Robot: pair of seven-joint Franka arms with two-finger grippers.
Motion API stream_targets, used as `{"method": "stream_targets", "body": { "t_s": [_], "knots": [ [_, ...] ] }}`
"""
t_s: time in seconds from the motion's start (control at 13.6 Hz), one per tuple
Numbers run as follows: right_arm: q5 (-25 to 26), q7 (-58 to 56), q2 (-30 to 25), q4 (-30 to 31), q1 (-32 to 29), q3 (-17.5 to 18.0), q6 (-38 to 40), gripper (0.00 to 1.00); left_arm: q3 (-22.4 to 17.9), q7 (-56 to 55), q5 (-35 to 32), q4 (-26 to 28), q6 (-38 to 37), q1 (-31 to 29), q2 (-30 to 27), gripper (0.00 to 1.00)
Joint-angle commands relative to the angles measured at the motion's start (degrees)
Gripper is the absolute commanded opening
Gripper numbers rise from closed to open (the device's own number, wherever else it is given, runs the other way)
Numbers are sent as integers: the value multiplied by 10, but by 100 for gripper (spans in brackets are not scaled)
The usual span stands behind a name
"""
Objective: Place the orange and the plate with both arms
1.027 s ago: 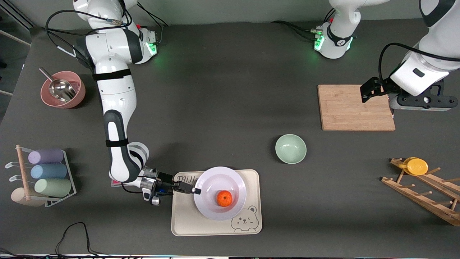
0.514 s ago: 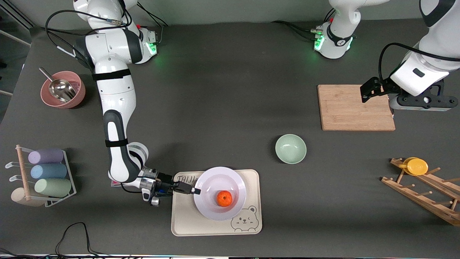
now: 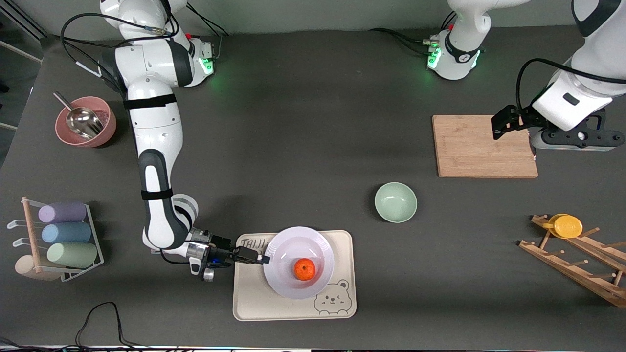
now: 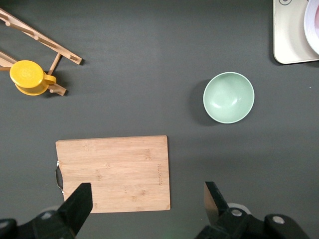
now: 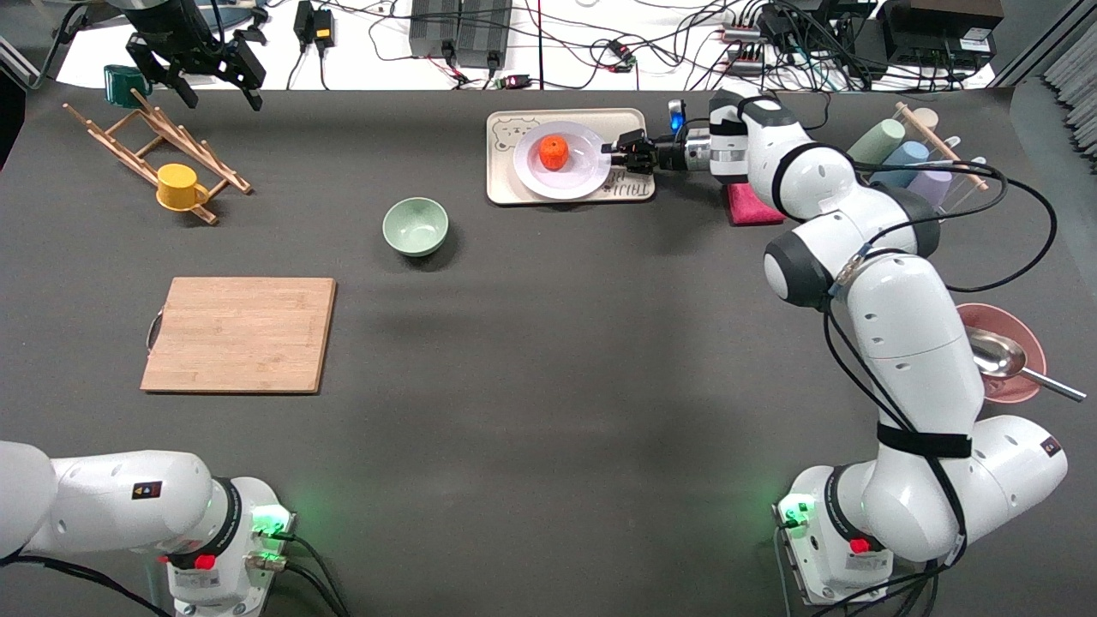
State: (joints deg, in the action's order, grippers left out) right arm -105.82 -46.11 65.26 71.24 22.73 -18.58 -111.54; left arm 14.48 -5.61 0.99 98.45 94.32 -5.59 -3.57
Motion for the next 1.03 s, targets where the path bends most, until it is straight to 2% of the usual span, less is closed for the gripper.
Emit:
{"method": "stream_targets", "body": {
  "t_s": [0.0,0.29,0.51,0.81,0.95],
  "knots": [
    [48,43,-8,-7,-6,-5,-3,57,-1,-2,-2,2,0,-1,-5,100],
    [92,68,-17,-7,-12,-19,-3,70,0,-2,-3,1,3,1,-5,100],
    [155,88,-38,-5,-33,-29,3,72,0,-3,-3,1,3,3,-5,100],
    [290,132,-124,47,-55,-28,7,100,-1,-2,-3,2,2,-1,-4,100],
    [388,138,-187,85,-71,-27,11,100,-1,-2,-3,2,4,0,-5,100]
  ]
}}
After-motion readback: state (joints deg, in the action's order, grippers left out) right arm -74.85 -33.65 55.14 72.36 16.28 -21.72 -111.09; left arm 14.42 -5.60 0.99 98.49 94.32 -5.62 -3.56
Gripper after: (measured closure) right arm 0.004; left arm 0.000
